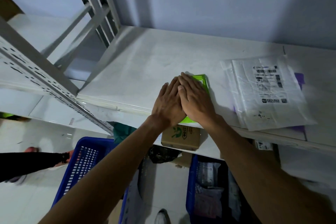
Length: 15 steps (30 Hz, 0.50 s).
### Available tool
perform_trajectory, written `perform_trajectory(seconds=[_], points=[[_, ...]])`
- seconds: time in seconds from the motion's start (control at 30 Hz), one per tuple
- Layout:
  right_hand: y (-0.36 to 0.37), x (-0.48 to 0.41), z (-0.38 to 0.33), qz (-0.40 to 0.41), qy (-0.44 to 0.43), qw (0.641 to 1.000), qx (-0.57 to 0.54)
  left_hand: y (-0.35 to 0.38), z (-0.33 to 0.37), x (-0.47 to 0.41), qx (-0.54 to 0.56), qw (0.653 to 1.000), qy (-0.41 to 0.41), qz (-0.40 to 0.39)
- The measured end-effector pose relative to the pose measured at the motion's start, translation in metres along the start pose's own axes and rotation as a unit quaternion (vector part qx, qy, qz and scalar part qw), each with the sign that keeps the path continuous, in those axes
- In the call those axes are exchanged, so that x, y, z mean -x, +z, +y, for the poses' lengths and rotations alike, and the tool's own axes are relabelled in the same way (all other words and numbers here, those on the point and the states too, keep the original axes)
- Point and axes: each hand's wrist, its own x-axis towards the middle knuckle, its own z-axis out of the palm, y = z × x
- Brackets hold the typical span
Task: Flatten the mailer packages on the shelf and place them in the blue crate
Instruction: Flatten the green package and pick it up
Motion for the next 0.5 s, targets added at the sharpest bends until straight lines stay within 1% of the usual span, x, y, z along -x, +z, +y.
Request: perform_trajectory(seconds=[0.13,0.27,0.4,0.5], points=[[-0.001,-0.001,-0.001,-0.017,0.009,1.000,0.013,0.001,-0.001,-0.003,0.000,1.000,-0.003,-0.001],[-0.001,-0.006,0.002,-0.041,0.030,0.999,-0.013,-0.003,0.001,-0.005,0.002,1.000,0.002,0.021],[-0.001,-0.009,0.006,-0.027,0.047,0.997,-0.053,-0.003,0.001,-0.005,0.011,1.000,-0.003,0.021],[-0.002,-0.010,0.012,-0.010,0.042,0.998,-0.042,-0.002,0.000,-0.006,0.011,1.000,-0.011,0.012]])
